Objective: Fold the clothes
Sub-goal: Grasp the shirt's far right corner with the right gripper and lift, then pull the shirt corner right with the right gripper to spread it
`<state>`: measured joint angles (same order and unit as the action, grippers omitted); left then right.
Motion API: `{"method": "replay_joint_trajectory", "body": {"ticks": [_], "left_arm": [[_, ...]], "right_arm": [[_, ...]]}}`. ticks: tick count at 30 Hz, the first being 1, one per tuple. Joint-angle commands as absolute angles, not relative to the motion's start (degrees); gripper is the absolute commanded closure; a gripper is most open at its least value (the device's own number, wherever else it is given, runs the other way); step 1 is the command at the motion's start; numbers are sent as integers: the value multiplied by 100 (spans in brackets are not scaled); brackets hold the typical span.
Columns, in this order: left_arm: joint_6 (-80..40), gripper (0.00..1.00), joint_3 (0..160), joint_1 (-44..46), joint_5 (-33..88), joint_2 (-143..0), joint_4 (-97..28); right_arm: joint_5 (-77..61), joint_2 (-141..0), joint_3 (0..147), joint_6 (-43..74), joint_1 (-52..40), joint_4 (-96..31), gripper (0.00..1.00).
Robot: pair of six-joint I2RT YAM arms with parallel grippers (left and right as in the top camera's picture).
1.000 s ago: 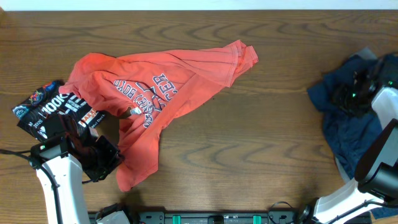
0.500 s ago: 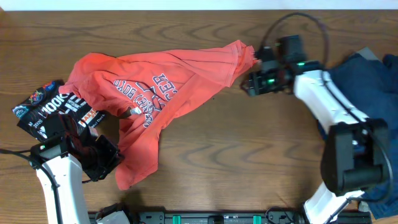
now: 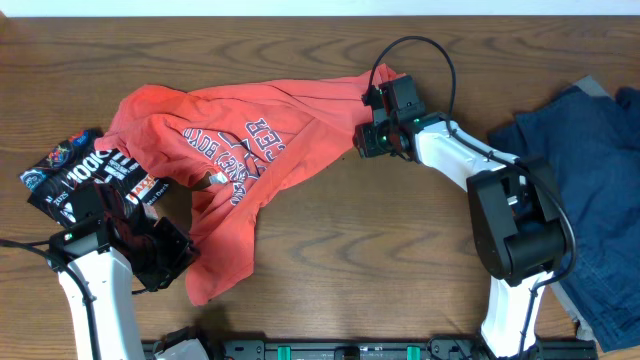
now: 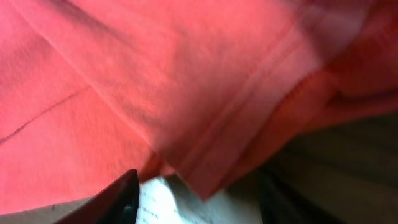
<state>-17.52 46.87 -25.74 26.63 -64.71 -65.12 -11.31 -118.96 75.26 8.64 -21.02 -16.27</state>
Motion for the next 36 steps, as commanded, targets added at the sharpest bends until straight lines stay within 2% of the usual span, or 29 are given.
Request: {"method": "replay_joint_trajectory", "body": {"ticks": [1,3,4,10,16,19,20,21,22,24,25,27,30,34,36], "left_arm": [[-1632,94,4775,-2606,2635,-6429,-6530],[-1634,94,4775,-2606,2635,-6429,-6530],[-1634,94,4775,-2606,2635,-6429,-6530],[-1632,94,4775,-2606,2635,-6429,-6528],[-1634,94,4775,-2606,2635,-6429,-6528],[-1634,94,4775,-2606,2635,-6429,-6528],[-1634,94,4775,-2606,2635,-6429,-6530],[-1634,94,4775,-2606,2635,-6429,-6530],[-1634,94,4775,-2606,2635,-6429,-6528],[-1634,94,4775,-2606,2635,-6429,-6512],[-1634,94,4775,-2606,2635,-6429,-6499],[-1634,94,4775,-2606,2635,-6429,-6460],[-1634,94,4775,-2606,2635,-6429,-6403],[-1634,94,4775,-2606,2635,-6429,-6377],[-1634,94,4775,-2606,2635,-6429,-6377]], "right_arm": [[-1052,-11944,7570,1096,-2145,-1450,66],[-1048,-11944,7570,1173,-2143,-1441,93],[-1046,-11944,7570,1249,-2137,-1435,99],[-930,-11889,7618,1374,-2128,-956,99],[-504,-11839,8254,1691,-1990,873,99],[86,-11839,8698,1970,-1872,1321,99],[237,-11839,8823,1973,-1831,1293,96],[327,-11839,8925,1970,-1780,1229,69],[327,-11839,8986,1970,-1732,1164,45],[322,-11839,9037,1970,-1612,864,22],[320,-11839,9037,1970,-1553,646,15],[325,-11839,9030,1966,-1431,-8,10],[475,-11841,9015,1964,-1256,-937,7],[499,-11843,8895,1920,-1024,-1610,8],[473,-11861,8812,1922,-941,-1632,14]]}}
